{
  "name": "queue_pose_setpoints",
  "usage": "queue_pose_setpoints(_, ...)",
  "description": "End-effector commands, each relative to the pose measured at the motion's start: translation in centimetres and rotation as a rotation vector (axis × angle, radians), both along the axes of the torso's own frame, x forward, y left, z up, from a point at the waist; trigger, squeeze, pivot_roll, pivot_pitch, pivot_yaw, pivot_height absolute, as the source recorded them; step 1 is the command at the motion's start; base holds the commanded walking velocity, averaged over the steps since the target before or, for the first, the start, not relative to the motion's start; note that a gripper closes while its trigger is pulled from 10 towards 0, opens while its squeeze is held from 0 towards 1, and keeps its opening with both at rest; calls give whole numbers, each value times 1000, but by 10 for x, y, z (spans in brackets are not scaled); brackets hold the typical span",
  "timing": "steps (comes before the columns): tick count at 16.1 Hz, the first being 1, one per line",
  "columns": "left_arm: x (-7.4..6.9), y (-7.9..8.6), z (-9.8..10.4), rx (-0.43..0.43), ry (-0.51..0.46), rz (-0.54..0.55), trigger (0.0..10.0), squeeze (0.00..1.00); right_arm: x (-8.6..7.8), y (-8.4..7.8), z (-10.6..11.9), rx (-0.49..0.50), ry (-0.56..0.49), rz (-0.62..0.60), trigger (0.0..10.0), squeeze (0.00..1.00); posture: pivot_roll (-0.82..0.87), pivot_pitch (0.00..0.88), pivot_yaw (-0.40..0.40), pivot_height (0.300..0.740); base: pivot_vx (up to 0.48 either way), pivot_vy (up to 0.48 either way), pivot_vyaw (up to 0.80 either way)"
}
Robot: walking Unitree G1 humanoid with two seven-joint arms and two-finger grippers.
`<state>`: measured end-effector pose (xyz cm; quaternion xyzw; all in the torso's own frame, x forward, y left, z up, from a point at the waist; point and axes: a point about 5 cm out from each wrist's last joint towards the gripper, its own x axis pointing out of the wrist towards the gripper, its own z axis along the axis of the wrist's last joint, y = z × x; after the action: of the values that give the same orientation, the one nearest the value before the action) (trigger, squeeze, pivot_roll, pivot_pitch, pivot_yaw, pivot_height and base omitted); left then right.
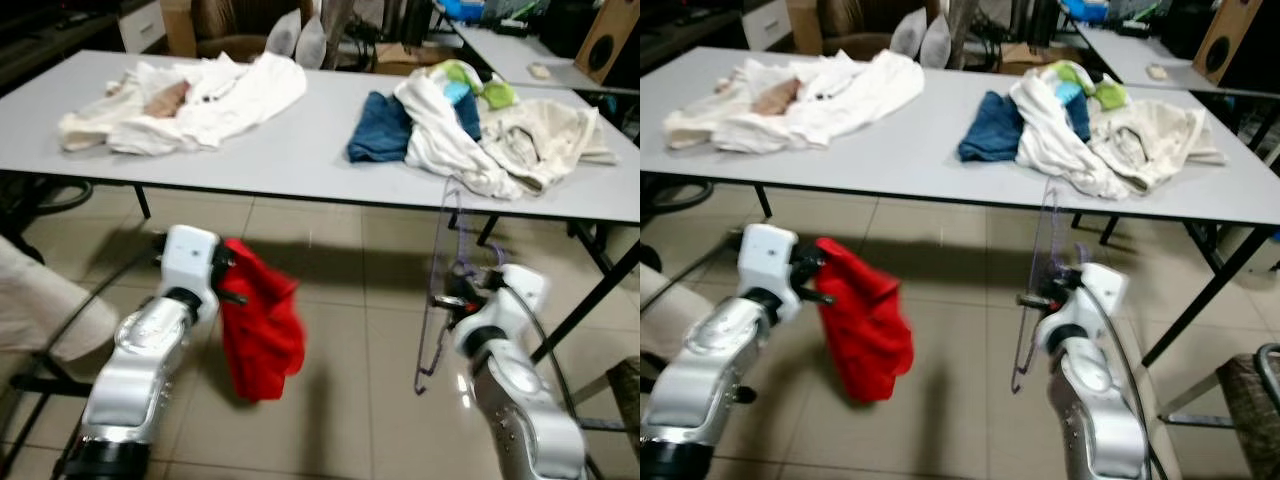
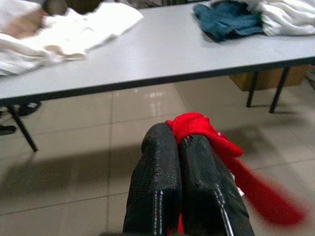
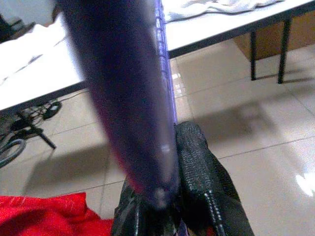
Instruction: Hang hanger
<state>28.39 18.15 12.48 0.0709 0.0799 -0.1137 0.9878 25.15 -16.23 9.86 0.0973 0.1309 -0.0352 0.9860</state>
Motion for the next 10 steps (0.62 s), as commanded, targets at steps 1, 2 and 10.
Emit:
queue_pose_setpoints(1, 2, -8, 8, -10, -38, -30, 10000, 0, -1, -11, 4, -20, -16, -35, 10000, 0, -72, 0, -17, 740, 0, 431, 0)
queue_pose_setpoints(2, 1, -8, 7, -10, -37, -30, 10000, 0, -1, -11, 4, -22, -15, -34, 10000, 0, -71, 0, -18, 740, 0, 431, 0)
queue_pose_setpoints(10, 5, -7, 9, -14, -46, -14, 10000, 0, 3, -10, 5, -27, -20, -27, 10000, 0, -68, 0, -24, 740, 0, 381, 0)
